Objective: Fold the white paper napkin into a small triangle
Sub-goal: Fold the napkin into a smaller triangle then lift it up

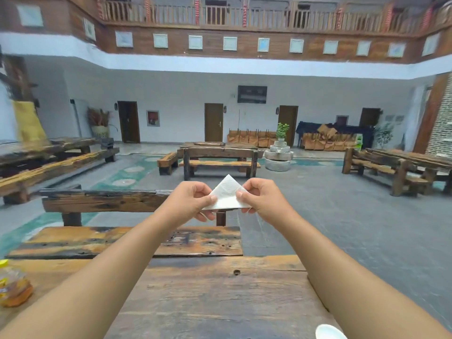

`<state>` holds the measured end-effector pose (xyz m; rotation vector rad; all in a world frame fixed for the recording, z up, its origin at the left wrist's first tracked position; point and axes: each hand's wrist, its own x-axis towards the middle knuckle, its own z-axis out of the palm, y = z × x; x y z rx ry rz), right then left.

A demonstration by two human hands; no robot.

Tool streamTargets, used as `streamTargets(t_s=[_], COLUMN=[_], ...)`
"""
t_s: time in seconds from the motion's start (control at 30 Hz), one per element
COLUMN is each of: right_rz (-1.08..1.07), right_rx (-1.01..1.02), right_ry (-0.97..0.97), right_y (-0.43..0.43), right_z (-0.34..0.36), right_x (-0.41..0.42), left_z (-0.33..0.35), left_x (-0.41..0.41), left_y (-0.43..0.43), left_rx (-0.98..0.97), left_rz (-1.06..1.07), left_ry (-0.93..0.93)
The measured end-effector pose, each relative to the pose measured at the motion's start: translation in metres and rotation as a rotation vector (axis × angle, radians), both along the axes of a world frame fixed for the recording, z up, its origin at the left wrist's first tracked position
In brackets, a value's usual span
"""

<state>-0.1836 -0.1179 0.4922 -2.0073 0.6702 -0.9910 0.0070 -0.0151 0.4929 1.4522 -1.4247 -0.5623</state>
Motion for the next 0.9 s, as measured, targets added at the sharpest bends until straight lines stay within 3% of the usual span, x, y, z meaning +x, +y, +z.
streamTargets(t_s=[0.53, 0.9], right_rz=[-0.007, -0.132], right_rx=[0.002, 0.108], right_ry=[0.013, 0.078], right_y=[0.007, -0.036], right_z=[0.002, -0.051], right_x=[-0.003, -0.07], left_z=[0.001, -0.05], left_x=[-0.005, -0.061], left_y=[0.009, -0.055], left_rx=[0.001, 0.127], left_rz=[0.025, -0.104], left_ry=[-0.001, 0.036])
